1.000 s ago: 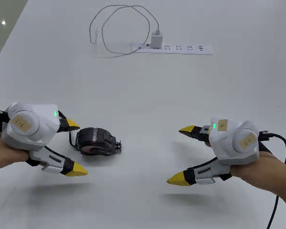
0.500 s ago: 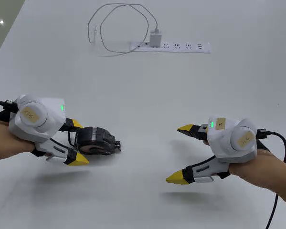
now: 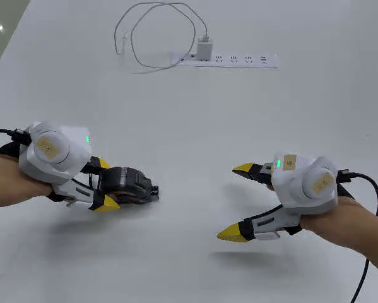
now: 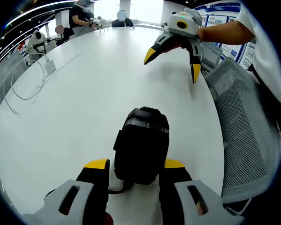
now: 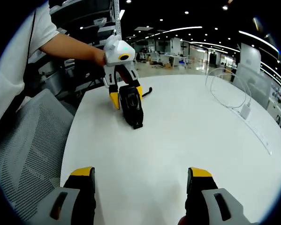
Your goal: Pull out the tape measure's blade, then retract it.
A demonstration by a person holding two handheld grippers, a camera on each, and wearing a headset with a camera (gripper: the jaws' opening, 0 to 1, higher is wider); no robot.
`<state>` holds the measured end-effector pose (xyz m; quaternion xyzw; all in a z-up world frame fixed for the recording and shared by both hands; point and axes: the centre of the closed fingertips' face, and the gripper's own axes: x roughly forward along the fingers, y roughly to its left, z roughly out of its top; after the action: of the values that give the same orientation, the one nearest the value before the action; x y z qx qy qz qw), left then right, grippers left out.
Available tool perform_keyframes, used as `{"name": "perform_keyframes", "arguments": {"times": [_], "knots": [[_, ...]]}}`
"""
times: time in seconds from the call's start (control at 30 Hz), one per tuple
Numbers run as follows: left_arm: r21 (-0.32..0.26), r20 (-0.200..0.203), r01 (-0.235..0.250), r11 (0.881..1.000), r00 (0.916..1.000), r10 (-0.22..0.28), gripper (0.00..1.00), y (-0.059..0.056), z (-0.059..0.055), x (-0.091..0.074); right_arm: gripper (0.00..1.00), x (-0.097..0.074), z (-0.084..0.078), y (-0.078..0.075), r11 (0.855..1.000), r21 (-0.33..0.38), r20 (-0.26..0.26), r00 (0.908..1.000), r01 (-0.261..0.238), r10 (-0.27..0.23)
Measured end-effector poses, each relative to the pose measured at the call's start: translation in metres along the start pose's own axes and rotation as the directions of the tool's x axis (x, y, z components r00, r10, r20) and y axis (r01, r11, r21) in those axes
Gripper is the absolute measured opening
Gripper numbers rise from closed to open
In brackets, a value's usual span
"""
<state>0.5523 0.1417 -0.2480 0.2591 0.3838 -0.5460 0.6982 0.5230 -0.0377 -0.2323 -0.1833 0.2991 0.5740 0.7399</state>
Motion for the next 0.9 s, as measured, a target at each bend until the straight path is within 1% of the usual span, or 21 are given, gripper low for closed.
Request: {"name": "perform_keyframes", "arguments": {"times": [0.47, 0.63, 0.77, 0.9], "knots": [[0.017, -0.01, 0.013, 1.0, 0.9999, -0.013, 0.31, -0.003, -0.001, 0.004, 0.78, 0.004, 0.001, -0.001, 1.0, -0.003, 0.004, 1.0, -0.002, 0.002], [0.023, -0.009, 0.016, 1.0, 0.9998, -0.015, 0.3, -0.003, -0.001, 0.003, 0.77, 0.007, 0.004, -0.003, 1.0, -0.001, 0.011, 0.9999, -0.005, 0.005], [0.022, -0.012, 0.015, 1.0, 0.9998, -0.014, 0.3, -0.004, -0.002, 0.003, 0.76, 0.012, 0.007, -0.005, 1.0, -0.005, 0.014, 0.9999, -0.006, 0.006], [0.033, -0.018, 0.013, 0.999, 0.9998, -0.013, 0.3, -0.003, -0.002, 0.004, 0.75, 0.018, 0.009, -0.006, 1.0, -0.011, 0.013, 0.9999, -0.01, 0.011]]}}
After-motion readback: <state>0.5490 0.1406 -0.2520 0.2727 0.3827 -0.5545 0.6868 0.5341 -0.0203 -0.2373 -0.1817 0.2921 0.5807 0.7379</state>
